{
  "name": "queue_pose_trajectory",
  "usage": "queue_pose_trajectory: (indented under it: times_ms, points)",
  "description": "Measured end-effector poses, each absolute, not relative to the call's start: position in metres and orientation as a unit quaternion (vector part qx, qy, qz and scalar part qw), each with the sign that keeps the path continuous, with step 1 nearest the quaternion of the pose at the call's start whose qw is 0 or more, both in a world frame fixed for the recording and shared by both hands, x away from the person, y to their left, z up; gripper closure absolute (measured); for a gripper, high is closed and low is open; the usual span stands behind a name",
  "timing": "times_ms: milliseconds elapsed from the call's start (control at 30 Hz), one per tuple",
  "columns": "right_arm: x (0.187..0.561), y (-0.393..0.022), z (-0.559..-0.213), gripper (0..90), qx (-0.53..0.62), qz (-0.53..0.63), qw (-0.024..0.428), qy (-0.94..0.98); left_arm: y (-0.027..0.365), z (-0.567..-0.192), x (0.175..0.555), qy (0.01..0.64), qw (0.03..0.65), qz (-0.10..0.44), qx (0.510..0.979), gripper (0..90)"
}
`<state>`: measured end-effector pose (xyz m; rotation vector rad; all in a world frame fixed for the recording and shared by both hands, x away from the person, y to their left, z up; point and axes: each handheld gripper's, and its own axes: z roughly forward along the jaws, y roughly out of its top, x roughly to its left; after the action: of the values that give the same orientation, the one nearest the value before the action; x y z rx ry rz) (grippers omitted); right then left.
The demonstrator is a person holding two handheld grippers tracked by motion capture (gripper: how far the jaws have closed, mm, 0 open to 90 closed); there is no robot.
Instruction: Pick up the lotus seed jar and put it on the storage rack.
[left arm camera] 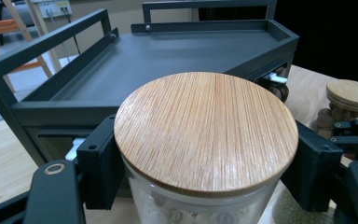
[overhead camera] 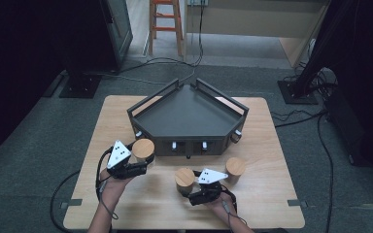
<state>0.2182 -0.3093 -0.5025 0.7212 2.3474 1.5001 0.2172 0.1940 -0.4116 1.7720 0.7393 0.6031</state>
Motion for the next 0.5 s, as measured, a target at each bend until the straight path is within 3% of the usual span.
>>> queue_pose_trajectory:
  times_ms: [500]
  points:
    - [0.217,-0.309,-0.503,16.1,0.248,0.518,0.136,0.807,0.192,-0.394,0.229,0.308,0.537,0.253,0.744,25.2]
